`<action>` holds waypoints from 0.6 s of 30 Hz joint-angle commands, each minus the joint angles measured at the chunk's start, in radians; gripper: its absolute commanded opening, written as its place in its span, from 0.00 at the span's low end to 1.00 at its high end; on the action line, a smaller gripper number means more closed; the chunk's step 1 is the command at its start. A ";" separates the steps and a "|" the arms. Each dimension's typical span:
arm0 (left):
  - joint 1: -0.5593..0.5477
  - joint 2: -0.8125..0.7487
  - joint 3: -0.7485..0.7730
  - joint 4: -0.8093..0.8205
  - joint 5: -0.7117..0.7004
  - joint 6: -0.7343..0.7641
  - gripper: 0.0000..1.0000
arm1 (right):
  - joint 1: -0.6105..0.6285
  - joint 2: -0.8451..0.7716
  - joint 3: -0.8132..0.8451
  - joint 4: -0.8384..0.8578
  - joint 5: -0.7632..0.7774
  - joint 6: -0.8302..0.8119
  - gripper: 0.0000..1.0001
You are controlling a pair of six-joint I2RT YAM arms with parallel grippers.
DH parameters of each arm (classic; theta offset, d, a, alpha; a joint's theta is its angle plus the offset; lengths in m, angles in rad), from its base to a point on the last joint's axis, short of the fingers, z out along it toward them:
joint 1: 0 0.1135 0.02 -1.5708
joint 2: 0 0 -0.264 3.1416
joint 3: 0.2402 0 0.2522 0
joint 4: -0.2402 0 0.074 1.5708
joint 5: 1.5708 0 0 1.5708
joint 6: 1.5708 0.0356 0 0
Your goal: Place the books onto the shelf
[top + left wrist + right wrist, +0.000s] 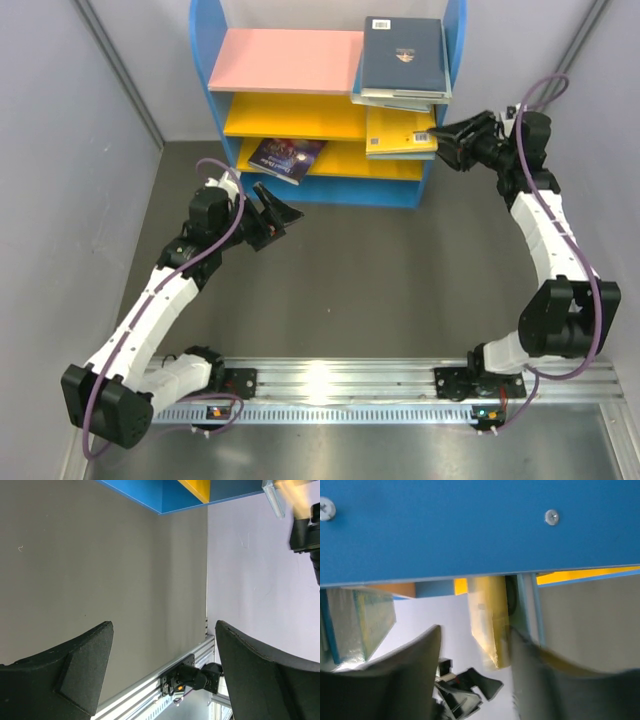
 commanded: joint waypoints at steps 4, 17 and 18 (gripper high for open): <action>0.014 -0.015 0.039 -0.025 0.004 0.038 0.88 | -0.019 -0.054 0.088 -0.133 0.079 -0.065 1.00; 0.015 -0.017 0.017 0.000 0.021 0.026 0.87 | -0.047 -0.104 0.134 -0.413 0.125 -0.295 0.95; 0.017 -0.018 0.014 0.000 0.021 0.026 0.87 | -0.044 -0.111 0.117 -0.411 0.119 -0.298 0.84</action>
